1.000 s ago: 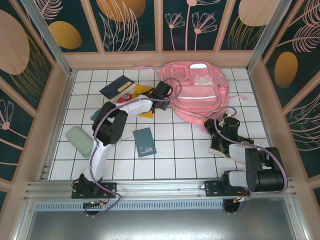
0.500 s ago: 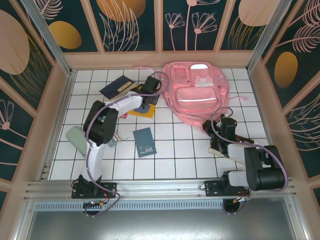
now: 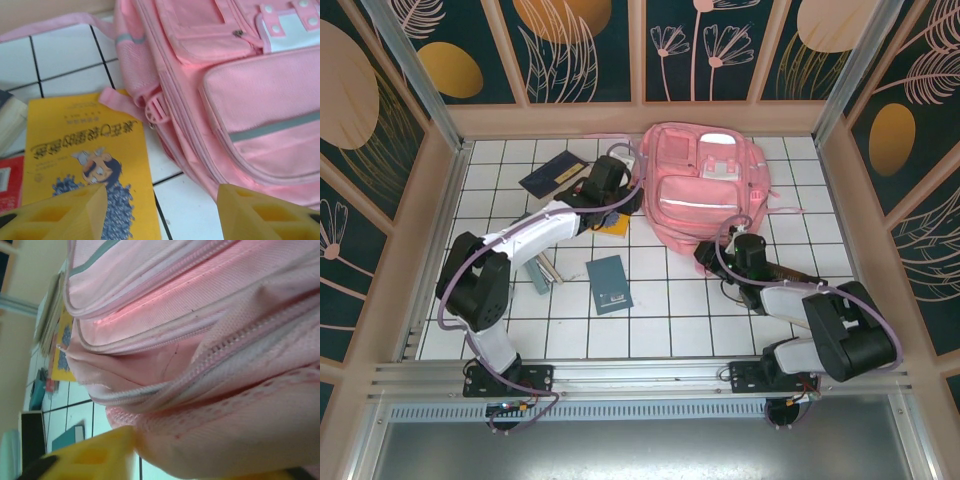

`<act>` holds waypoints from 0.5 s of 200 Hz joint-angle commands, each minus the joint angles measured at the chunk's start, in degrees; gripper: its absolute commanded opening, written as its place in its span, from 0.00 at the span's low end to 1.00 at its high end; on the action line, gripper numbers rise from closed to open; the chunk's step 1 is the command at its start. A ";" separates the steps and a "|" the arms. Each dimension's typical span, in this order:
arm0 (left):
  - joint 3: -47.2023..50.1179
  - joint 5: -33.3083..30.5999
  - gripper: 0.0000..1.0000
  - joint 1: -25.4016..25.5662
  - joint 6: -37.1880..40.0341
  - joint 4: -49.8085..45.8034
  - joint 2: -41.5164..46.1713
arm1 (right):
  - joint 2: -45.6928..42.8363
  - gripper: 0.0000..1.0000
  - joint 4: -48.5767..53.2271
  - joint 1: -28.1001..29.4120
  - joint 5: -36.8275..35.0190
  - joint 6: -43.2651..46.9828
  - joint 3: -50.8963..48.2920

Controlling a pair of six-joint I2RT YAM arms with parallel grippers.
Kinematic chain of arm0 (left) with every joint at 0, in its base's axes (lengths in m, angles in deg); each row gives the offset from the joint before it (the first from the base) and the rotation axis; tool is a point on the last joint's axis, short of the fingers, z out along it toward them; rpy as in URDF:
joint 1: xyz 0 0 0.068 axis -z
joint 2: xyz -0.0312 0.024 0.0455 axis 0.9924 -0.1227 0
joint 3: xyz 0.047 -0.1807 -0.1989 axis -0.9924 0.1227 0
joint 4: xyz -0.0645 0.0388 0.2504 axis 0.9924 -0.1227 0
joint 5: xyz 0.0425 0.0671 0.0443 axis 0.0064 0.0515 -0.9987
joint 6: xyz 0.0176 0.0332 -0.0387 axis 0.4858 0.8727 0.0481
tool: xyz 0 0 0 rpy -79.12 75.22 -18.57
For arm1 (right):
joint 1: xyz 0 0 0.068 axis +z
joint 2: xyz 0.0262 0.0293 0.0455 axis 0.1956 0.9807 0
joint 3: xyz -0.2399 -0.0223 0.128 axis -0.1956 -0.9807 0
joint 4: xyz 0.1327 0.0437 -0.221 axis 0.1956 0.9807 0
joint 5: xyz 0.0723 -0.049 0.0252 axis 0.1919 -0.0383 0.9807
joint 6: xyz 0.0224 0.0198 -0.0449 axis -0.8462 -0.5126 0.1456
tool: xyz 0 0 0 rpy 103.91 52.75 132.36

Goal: Pack books, pencil case, and school supplies into a backpack

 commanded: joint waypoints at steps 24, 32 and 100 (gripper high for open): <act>3.94 1.78 0.62 2.19 -2.60 4.45 1.27 | -9.93 0.53 9.73 0.32 -4.81 4.13 1.73; 4.12 1.08 0.62 2.89 -2.42 4.58 1.02 | -12.33 0.54 12.14 0.29 -6.16 4.48 1.67; 8.84 -10.57 0.88 3.09 -7.96 7.49 1.90 | -23.06 0.60 19.96 1.76 -7.09 8.11 1.93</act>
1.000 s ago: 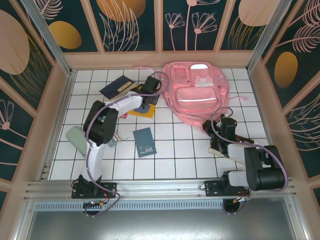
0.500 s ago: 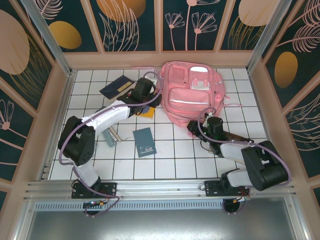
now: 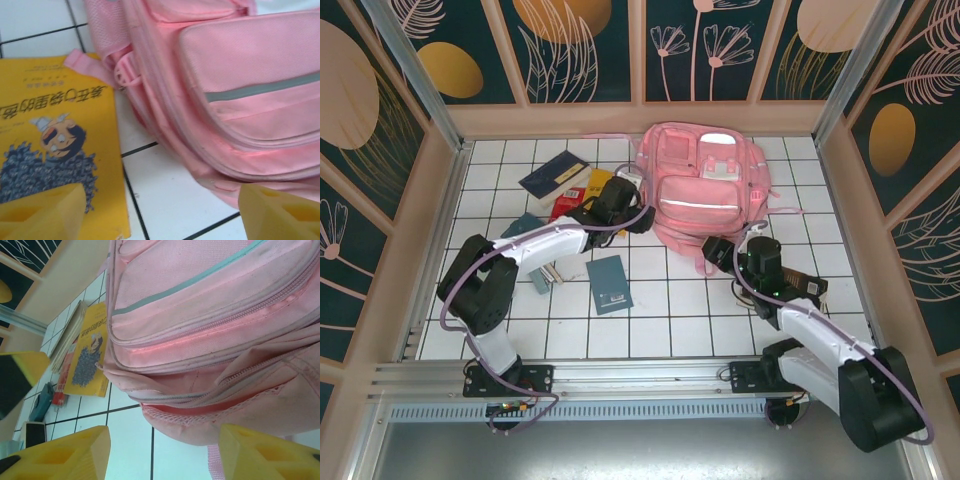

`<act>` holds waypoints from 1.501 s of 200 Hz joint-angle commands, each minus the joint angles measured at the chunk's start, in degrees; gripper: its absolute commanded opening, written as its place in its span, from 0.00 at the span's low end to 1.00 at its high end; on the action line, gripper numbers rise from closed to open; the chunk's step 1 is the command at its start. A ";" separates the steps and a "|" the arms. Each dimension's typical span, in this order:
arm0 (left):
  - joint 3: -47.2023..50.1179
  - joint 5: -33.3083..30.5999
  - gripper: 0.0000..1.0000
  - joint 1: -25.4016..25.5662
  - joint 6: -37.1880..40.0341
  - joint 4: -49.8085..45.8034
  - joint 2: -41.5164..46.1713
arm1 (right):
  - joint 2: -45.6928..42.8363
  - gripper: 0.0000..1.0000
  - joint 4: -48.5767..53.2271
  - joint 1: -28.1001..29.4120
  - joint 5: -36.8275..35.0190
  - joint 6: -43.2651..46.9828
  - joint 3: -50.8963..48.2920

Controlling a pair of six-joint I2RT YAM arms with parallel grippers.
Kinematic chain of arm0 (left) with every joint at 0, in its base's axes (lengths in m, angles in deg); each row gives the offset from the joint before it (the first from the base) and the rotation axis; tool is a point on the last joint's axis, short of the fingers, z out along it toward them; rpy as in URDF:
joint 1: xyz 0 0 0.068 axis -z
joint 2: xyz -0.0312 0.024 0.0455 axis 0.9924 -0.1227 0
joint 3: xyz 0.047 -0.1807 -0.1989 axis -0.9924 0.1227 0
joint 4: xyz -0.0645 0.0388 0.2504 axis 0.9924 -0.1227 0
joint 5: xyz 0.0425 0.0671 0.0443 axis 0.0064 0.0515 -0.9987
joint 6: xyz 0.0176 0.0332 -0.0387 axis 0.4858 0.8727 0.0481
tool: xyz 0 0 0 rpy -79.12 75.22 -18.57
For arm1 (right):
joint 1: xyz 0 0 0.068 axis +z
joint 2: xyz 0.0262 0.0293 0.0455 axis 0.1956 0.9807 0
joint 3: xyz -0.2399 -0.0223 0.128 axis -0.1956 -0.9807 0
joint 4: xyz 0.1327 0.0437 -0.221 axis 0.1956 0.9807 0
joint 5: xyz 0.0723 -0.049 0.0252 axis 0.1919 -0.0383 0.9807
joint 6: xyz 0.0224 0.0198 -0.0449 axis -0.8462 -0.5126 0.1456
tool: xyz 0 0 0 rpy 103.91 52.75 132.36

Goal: Pack books, pencil case, and school supplies into a backpack

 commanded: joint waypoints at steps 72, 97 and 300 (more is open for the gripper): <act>5.91 4.23 0.74 -14.55 -11.08 8.24 -0.56 | 18.60 0.64 -5.06 16.79 -4.01 1.92 14.14; 6.43 7.58 0.67 -18.02 -12.39 10.32 -2.90 | 27.81 0.64 -7.57 20.02 -4.41 0.39 20.01; 17.12 24.43 0.40 -24.35 -20.29 23.02 -7.95 | 63.87 0.55 3.52 20.77 -16.13 -11.45 51.29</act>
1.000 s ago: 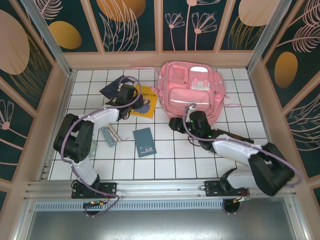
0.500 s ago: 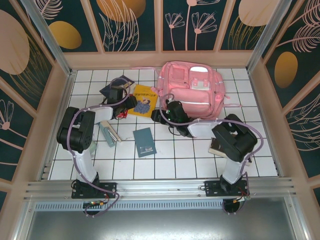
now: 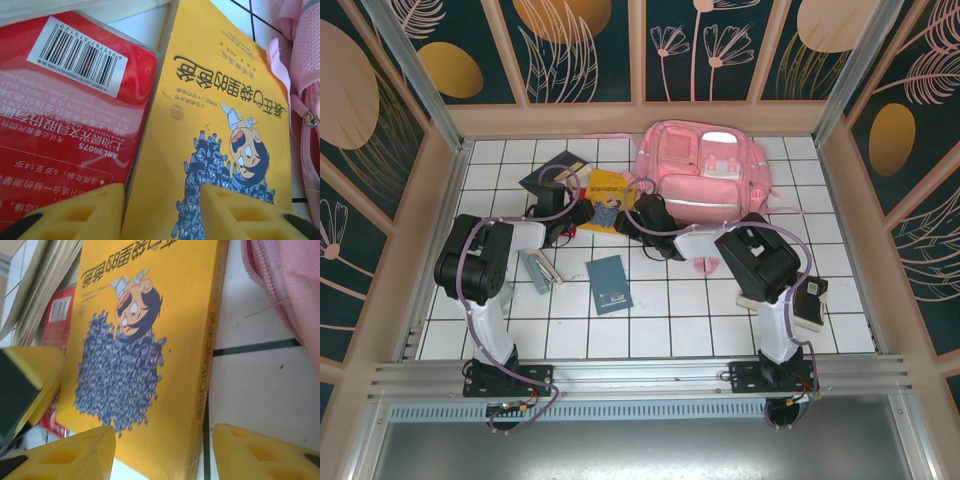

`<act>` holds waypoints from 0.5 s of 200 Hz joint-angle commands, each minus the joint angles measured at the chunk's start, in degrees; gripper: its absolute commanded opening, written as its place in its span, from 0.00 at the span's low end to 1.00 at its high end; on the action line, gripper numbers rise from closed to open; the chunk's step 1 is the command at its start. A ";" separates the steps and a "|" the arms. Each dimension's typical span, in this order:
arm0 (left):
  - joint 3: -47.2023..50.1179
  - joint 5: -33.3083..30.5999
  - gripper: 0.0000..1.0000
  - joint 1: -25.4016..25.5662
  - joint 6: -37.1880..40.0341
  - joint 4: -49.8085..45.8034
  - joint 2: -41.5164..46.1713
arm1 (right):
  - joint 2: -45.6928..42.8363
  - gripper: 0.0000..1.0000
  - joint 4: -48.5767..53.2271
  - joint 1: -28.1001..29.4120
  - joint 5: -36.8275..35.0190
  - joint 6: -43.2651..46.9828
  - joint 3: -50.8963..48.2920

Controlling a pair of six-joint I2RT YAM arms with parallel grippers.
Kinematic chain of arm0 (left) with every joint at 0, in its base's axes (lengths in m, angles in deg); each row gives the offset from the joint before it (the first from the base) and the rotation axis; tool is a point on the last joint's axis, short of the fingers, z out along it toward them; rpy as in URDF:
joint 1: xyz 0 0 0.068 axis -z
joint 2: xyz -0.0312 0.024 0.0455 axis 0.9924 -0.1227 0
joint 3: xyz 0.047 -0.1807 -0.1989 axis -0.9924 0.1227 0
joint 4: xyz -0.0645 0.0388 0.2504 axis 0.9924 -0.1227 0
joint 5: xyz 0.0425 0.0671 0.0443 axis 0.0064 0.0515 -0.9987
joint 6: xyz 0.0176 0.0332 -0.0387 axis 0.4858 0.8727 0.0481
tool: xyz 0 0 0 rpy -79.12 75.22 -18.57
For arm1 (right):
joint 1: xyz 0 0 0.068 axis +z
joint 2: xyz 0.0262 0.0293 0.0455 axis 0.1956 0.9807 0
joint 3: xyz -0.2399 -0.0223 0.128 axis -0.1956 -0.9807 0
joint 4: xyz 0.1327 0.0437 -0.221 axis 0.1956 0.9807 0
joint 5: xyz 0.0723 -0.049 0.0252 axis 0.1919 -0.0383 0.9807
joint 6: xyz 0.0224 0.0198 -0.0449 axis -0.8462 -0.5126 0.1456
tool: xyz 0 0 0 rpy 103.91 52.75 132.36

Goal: Pack books, pencil case, and school supplies into a backpack

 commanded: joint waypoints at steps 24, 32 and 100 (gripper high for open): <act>3.06 3.29 0.39 0.23 -2.63 -1.21 0.68 | 3.63 0.54 4.36 -0.83 -4.33 -3.11 3.95; 3.21 3.17 0.38 0.27 -2.76 -1.21 0.56 | 4.33 0.54 3.74 -0.84 -3.01 -3.73 4.32; 4.71 5.44 0.34 0.39 -3.78 1.21 -0.50 | 8.13 0.55 -12.23 -2.02 14.39 -9.77 3.85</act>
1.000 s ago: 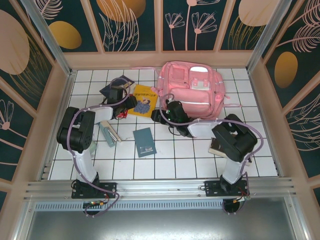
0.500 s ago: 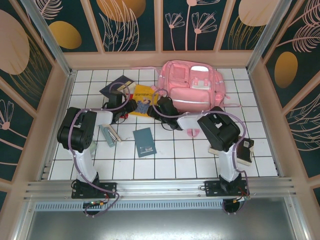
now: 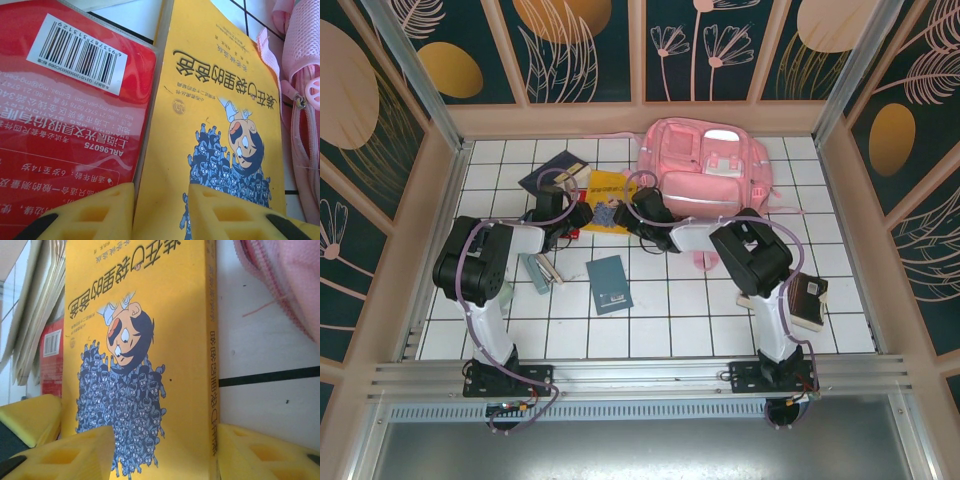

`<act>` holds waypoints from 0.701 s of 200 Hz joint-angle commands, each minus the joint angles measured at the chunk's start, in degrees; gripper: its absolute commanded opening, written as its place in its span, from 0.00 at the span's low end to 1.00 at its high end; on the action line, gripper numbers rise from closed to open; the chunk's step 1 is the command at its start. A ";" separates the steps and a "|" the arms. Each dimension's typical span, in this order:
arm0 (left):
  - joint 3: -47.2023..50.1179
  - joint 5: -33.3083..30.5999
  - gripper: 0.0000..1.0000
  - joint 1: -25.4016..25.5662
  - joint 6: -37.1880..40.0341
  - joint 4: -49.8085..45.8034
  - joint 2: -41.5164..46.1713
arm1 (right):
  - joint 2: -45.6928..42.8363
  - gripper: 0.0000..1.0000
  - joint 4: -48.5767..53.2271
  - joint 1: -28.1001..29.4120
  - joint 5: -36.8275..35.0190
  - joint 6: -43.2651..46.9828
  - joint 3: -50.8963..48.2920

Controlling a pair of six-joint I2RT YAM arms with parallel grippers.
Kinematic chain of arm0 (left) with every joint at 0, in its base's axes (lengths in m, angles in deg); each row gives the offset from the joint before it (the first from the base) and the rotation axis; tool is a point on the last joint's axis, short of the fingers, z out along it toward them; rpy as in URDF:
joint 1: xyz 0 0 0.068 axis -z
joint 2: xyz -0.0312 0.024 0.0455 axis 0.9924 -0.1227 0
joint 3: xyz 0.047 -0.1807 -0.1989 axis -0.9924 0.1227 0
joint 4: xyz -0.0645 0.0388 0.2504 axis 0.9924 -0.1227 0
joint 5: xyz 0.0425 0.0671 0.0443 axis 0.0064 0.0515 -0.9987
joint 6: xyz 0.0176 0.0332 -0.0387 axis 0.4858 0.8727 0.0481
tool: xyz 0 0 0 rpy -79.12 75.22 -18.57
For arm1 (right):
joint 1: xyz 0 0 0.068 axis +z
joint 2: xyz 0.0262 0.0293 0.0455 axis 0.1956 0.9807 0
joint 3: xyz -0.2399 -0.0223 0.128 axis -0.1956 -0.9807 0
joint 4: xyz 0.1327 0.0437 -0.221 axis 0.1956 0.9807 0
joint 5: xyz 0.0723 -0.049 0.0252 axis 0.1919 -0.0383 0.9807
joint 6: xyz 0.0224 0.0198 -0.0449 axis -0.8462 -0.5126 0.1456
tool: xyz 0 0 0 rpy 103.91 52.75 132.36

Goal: Pack books, pencil case, and school supplies into a backpack

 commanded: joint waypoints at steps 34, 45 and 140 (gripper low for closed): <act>2.32 4.82 0.33 0.75 -1.85 -1.36 -1.50 | 4.58 0.54 -25.46 -0.26 19.96 -6.62 -2.19; 2.36 4.93 0.32 0.82 -1.89 -1.29 -1.60 | 4.33 0.54 -26.98 0.00 20.97 -6.46 -1.95; 2.36 5.66 0.32 1.10 -1.59 -1.35 -1.33 | 1.11 0.52 -36.87 1.21 20.99 -3.88 -6.16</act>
